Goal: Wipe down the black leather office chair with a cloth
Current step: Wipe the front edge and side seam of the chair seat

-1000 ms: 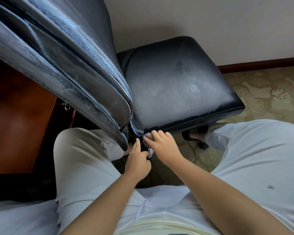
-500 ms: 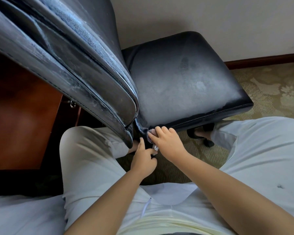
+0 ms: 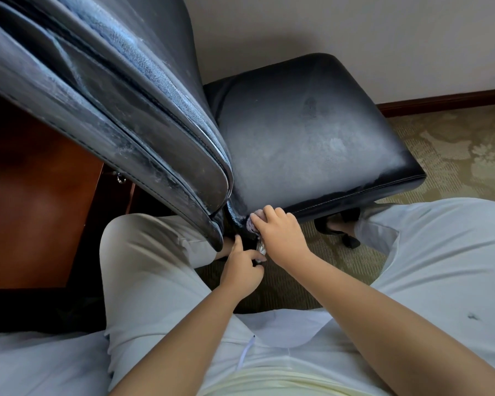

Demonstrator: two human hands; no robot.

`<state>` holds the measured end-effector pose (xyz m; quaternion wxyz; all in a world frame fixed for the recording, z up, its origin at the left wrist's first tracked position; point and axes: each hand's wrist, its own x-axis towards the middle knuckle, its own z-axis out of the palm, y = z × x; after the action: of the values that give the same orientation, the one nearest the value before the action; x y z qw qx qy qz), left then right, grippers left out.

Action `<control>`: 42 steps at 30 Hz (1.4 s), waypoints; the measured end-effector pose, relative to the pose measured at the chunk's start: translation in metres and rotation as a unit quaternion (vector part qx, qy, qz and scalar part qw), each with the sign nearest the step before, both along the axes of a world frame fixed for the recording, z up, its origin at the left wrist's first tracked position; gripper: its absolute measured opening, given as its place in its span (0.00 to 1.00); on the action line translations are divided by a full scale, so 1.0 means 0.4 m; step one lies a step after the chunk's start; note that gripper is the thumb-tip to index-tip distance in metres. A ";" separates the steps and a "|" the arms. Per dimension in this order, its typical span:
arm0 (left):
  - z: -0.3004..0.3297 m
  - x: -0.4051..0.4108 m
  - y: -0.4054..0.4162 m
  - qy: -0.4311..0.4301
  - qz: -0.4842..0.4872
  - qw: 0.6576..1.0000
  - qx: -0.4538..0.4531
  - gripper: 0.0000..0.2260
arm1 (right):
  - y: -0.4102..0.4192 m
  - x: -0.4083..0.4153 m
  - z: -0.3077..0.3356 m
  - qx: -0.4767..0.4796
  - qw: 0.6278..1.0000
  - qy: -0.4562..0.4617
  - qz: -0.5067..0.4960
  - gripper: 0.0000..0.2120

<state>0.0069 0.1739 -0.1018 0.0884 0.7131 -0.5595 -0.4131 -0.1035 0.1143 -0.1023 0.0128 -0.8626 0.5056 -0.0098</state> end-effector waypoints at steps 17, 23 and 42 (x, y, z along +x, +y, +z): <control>0.058 0.017 0.025 -0.001 0.149 0.987 -0.057 0.13 | -0.010 0.048 -0.007 -0.011 0.997 -0.070 0.017 0.17; 0.090 0.039 0.057 0.067 0.396 0.897 -0.187 0.12 | 0.007 0.031 -0.033 -0.035 0.996 -0.069 0.055 0.20; 0.042 0.070 0.000 0.159 0.351 0.886 -0.258 0.21 | 0.015 0.079 -0.013 -0.069 0.998 0.013 0.007 0.20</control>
<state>0.0349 0.1737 -0.0849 0.4960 0.7397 -0.3379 -0.3044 -0.0719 0.1205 -0.1076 -0.0529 -0.8651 0.4977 -0.0336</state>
